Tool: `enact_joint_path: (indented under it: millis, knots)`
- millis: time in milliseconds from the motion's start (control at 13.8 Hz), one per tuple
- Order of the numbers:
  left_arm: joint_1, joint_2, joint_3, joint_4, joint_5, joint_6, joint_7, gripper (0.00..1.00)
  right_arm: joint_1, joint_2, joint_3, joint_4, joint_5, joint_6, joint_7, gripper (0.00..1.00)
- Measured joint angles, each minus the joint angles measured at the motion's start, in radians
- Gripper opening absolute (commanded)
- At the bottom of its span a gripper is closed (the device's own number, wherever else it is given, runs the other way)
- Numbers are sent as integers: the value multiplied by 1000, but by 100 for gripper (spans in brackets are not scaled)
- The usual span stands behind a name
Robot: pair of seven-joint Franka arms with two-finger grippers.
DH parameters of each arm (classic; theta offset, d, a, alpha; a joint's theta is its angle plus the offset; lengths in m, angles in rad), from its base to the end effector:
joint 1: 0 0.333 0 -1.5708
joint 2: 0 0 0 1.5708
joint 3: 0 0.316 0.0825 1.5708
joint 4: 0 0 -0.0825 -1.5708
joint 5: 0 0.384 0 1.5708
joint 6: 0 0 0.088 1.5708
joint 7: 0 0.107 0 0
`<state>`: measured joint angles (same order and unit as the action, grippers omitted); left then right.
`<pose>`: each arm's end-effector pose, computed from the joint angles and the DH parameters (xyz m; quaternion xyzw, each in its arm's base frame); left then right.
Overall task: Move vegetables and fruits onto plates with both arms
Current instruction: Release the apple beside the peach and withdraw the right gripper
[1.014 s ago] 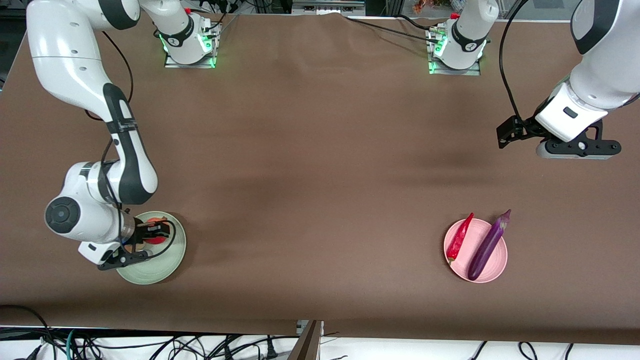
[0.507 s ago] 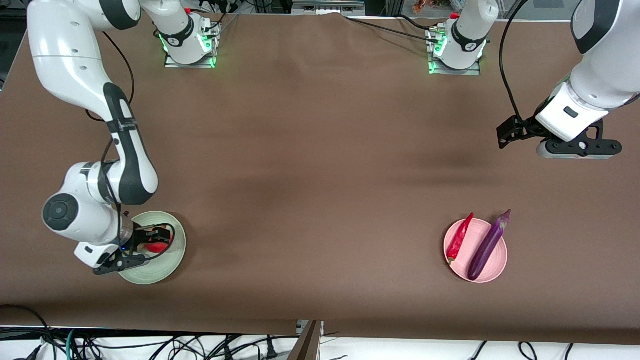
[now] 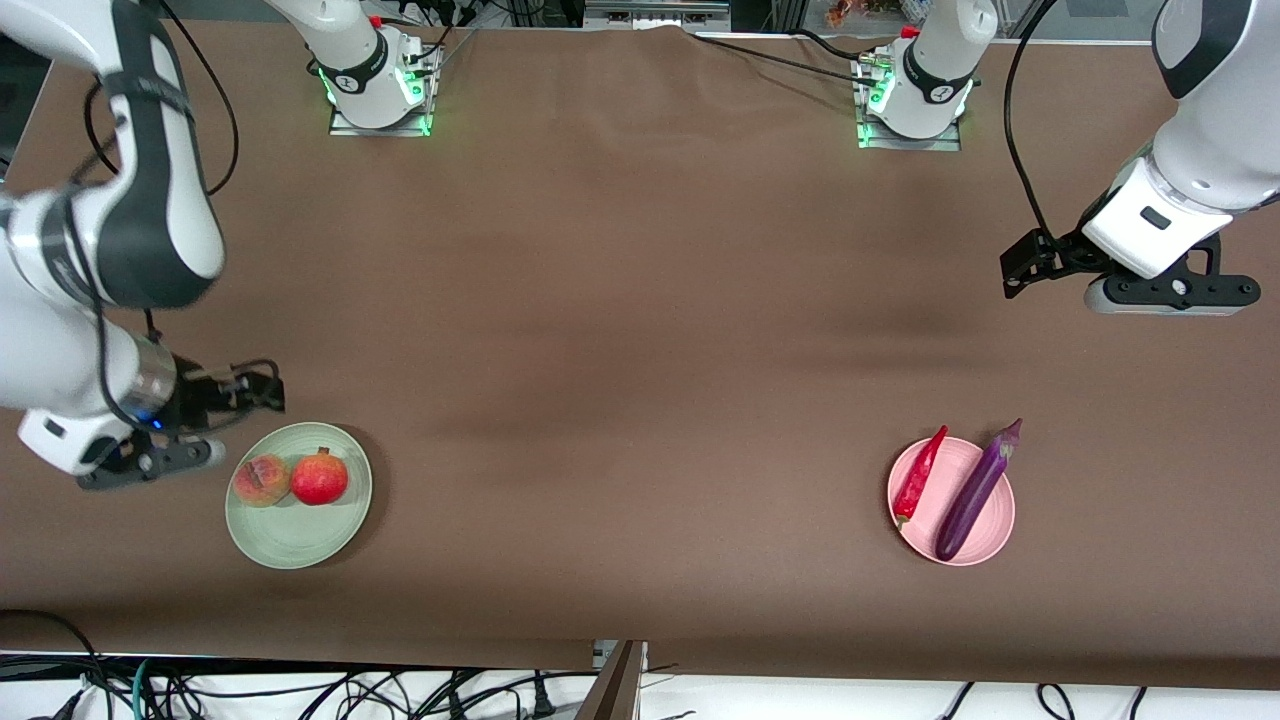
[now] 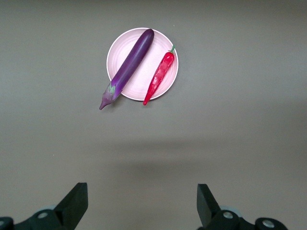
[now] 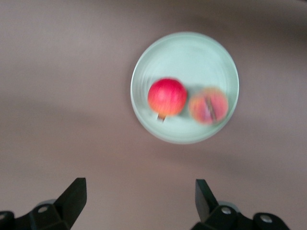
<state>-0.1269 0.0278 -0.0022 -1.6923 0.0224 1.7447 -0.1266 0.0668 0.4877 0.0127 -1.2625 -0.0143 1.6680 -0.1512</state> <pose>0.5693 -0.0719 0.5663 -0.9999 0.0031 -0.0136 0.0094 0.6905 0.0517 0.4723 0.9925 0.1154 -0.0412 0.0026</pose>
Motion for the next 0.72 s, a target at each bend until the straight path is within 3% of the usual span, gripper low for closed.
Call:
enact_joint_path:
  millis: [290, 724]
  knots:
    - [-1, 0, -15, 24, 0, 0, -2, 100, 0, -128, -4, -19, -3, -137, 15, 100]
    - [3, 0, -11, 52, 0, -12, -3, 100, -28, -353, -6, -180, -9, -170, 15, 100]
